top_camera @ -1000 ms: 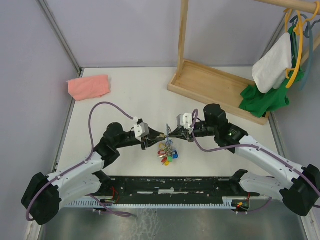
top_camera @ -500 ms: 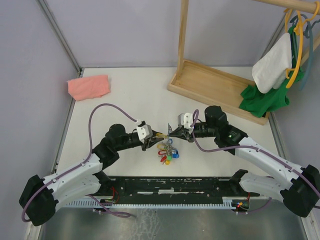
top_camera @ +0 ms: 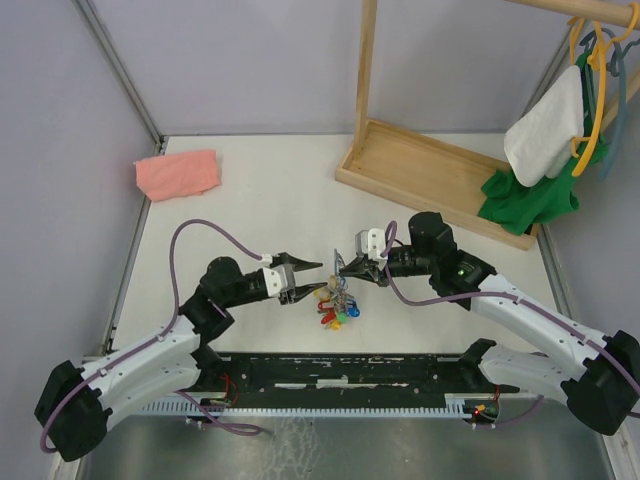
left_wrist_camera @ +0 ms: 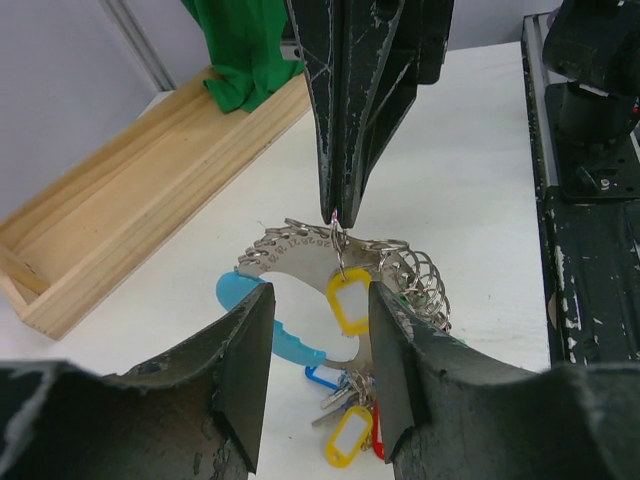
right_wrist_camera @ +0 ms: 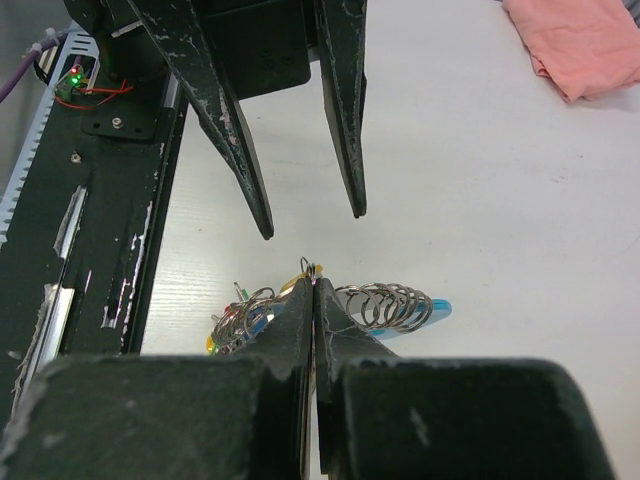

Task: Put the keys on the keyring

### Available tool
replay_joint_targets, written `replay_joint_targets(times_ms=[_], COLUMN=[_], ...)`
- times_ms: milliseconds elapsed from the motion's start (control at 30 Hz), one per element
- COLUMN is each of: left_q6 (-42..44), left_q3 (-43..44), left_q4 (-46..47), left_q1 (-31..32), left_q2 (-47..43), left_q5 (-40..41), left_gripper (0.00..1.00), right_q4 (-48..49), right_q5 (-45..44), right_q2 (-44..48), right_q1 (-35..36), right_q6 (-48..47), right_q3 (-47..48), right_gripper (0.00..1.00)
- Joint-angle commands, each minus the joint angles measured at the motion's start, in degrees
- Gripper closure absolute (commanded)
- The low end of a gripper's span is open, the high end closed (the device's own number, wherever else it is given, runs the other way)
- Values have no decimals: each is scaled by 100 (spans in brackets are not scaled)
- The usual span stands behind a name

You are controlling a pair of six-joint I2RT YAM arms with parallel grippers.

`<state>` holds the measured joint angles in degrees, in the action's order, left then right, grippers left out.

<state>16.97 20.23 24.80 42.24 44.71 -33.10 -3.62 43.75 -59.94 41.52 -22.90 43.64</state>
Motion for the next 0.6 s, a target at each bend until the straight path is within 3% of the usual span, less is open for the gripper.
replay_joint_targets(times_ms=[0,267,567], left_q6=[178,-1,-69], left_q3=[71,276,350], left_q4=[738,858,950], left_q1=[21,55,78], left_q2=[128,636,740], left_q5=[-370,-599,-566], left_gripper=[52,62,64], right_q4=[497,677,684], right_q5=[178,187,187], right_q2=[168,129,97], right_q1=[-21,-18,-21], right_q6=[46,199,227], right_q3=[308,303,303], right_gripper=[99,99,99])
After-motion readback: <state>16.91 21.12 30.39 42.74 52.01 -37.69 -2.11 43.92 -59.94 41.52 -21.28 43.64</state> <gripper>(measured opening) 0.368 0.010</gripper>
